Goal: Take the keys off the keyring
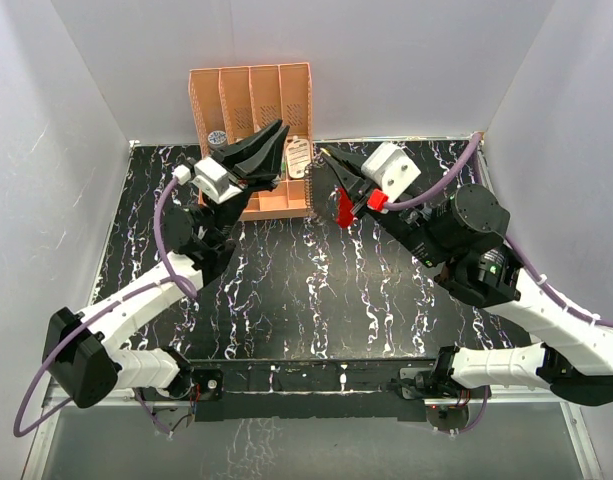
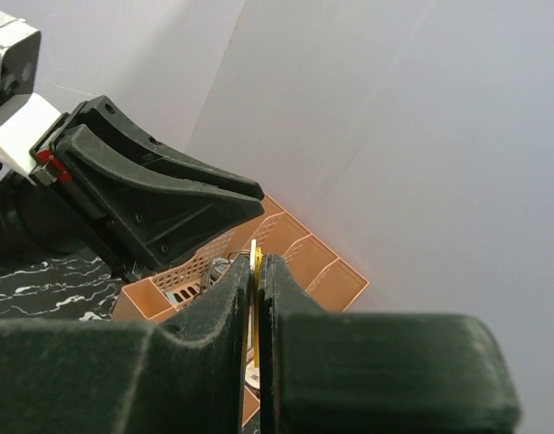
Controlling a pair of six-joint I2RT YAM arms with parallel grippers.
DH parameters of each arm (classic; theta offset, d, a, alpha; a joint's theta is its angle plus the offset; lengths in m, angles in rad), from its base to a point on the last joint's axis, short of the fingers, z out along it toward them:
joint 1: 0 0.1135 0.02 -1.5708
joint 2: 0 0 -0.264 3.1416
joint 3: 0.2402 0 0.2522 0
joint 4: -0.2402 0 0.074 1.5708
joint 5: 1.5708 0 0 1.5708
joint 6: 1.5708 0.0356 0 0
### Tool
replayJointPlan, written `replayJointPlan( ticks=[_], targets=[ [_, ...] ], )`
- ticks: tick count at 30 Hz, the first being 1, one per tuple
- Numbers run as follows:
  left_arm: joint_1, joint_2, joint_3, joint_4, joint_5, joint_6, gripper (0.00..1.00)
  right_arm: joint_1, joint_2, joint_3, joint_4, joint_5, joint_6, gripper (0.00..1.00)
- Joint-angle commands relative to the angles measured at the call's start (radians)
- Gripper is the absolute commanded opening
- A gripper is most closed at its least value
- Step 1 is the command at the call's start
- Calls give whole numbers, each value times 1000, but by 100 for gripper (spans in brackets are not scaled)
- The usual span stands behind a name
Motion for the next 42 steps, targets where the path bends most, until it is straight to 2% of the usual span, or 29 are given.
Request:
replayJointPlan(
  ticks=[1,4,9,12,15,24,29,36,42],
  targets=[
    [51,-68,1,-9,159,-158,19,5,-27,7,17,-57,32,0],
    [89,-84,14,-27,275,-248,21,5,-24,13,4,-65,38,0],
    [154,-56,35,9,333,-382,21,5,-33,2,17,-72,46,0],
    [250,9,63,114,419,-589,21,5,-38,-1,16,-76,53,0],
    [314,82,94,265,515,-770,27,5,-39,-1,12,-81,60,0],
    [319,164,198,334,748,-891,45,5,-31,-6,14,-87,65,0],
    [319,176,211,396,780,-961,59,5,-37,-18,27,-83,66,0],
    [319,233,250,489,773,-1084,59,5,-48,-40,45,-81,68,0],
    [312,251,252,494,761,-1102,59,4,-55,-51,54,-85,67,0]
  ],
)
